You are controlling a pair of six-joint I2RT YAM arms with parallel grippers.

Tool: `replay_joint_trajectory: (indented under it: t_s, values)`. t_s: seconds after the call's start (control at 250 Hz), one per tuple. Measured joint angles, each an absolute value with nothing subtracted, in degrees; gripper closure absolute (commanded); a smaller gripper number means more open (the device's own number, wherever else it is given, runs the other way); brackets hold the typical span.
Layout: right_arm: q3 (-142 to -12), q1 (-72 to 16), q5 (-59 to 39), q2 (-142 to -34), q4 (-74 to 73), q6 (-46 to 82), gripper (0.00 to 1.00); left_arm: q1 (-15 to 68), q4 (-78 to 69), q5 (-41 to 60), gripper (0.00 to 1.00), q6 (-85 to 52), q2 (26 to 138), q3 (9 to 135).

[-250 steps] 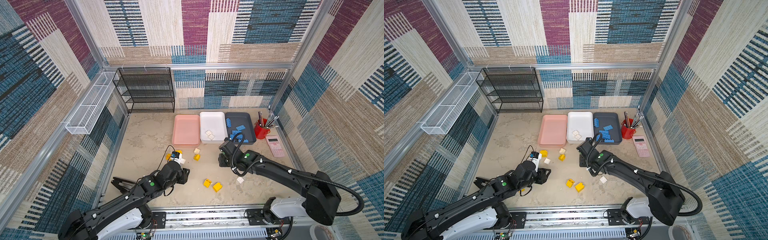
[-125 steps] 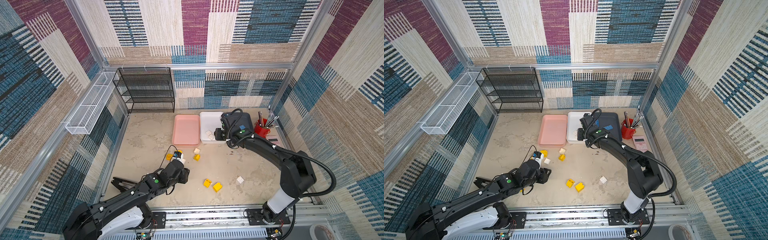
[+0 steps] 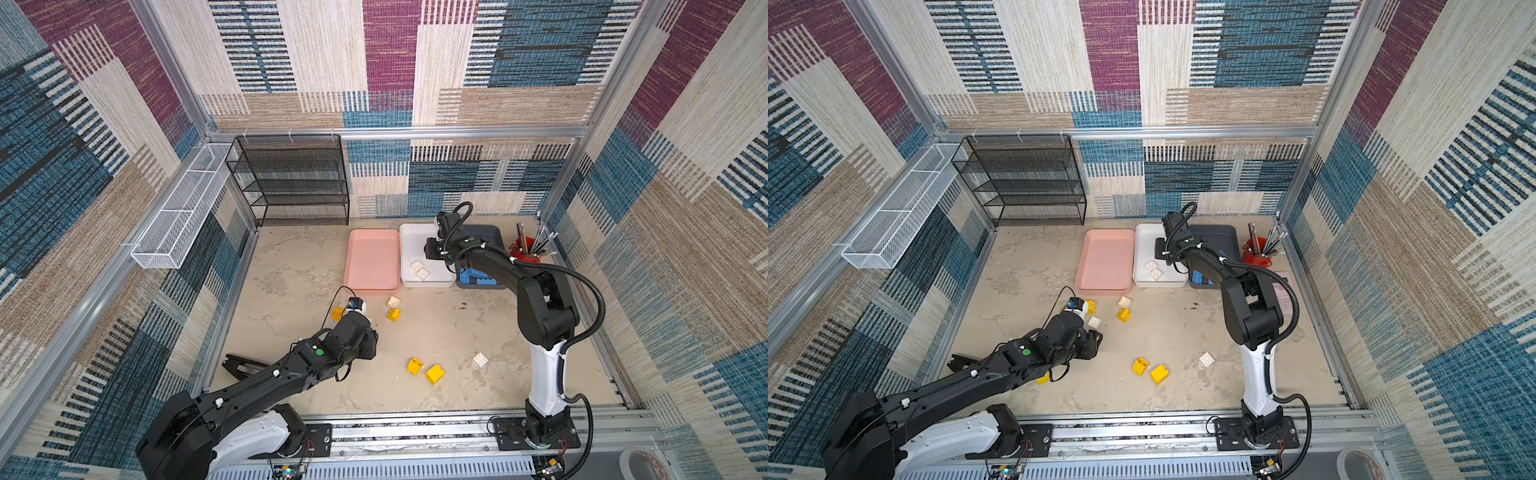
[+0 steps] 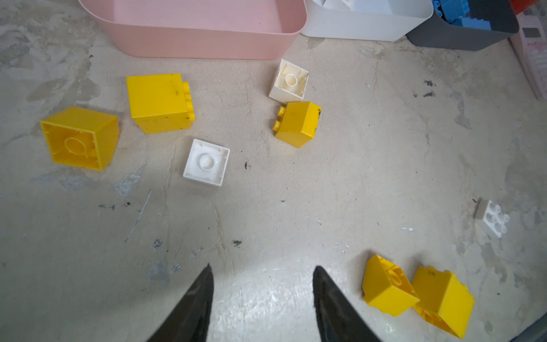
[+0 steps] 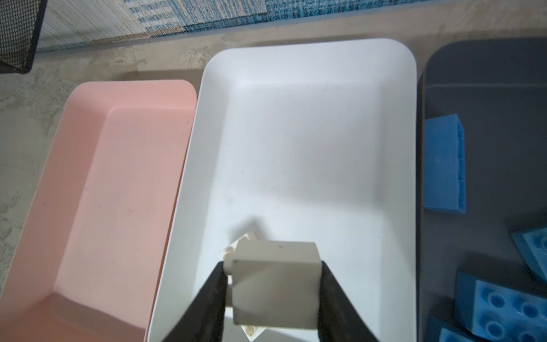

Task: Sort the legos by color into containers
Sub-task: 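Carry the white brick with the right gripper into the white tray and release, then withdraw the right gripper while the left gripper grasps a white 2x2 brick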

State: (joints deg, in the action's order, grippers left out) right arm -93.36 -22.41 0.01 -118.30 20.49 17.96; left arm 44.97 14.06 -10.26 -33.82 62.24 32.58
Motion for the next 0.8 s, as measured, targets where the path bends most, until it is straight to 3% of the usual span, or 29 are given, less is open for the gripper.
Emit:
replay_joint_trajectory:
  t_s: [0.168, 0.3, 0.468, 0.8]
  values:
    - [-93.6, -21.7, -1.1, -118.6, 20.0, 17.7, 0.22, 43.7, 15.3, -10.1, 0.36, -33.9, 62.6, 33.7]
    - [-92.1, -21.3, -1.5, -117.5, 19.2, 17.3, 0.10, 42.5, 16.8, -10.1, 0.32, -34.3, 64.3, 35.0]
    - [-84.6, -21.3, -2.5, -111.9, 14.8, 17.1, 0.07, 40.8, 17.4, -10.1, 0.29, -34.8, 67.2, 36.4]
    - [-54.4, -21.8, -6.9, -88.6, -0.2, 18.0, 0.10, 38.2, 17.0, -10.5, 0.30, -34.4, 79.4, 42.9]
